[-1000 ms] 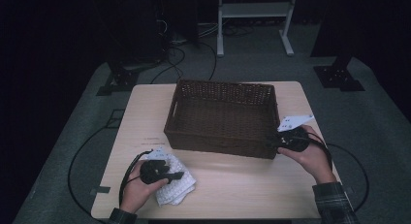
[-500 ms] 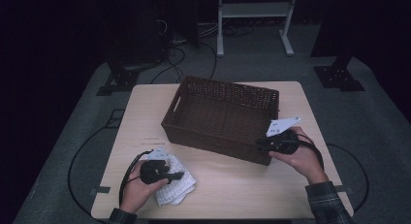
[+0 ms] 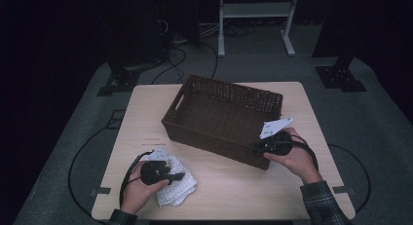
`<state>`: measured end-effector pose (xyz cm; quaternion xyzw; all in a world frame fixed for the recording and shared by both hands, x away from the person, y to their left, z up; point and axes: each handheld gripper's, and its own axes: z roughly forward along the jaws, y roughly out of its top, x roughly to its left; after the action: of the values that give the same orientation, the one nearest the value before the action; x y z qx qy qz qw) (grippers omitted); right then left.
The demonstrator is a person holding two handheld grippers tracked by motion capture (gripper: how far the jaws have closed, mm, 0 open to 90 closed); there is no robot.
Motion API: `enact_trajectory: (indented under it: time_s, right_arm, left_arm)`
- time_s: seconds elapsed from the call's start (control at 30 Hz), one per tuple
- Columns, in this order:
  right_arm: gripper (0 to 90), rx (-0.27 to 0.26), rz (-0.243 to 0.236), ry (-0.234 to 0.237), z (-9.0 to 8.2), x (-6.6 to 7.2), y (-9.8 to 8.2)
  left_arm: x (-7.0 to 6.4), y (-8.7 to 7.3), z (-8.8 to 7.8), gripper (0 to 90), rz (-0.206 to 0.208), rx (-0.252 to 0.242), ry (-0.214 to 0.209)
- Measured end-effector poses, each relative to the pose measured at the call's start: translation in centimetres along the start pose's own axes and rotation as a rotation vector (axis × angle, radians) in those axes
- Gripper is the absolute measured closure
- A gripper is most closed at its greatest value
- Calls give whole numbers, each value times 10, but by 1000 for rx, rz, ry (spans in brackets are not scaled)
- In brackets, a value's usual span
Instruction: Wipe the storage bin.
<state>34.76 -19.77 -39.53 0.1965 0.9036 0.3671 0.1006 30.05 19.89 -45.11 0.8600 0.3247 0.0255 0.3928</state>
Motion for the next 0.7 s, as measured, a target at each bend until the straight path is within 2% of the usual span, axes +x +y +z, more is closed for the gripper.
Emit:
enact_trajectory:
  time_s: [0.3,0.5,0.7]
  right_arm:
    - [811,-6,-15,32,1,17,2]
    - [802,-14,-5,42,-1,32,-1]
    - [798,-29,-7,19,-2,39,-5]
  left_arm:
    - [0,0,0,726,3,-3,0]
    - [0,0,-2,728,10,-6,4]
    - [-1,1,-3,731,4,-11,7]
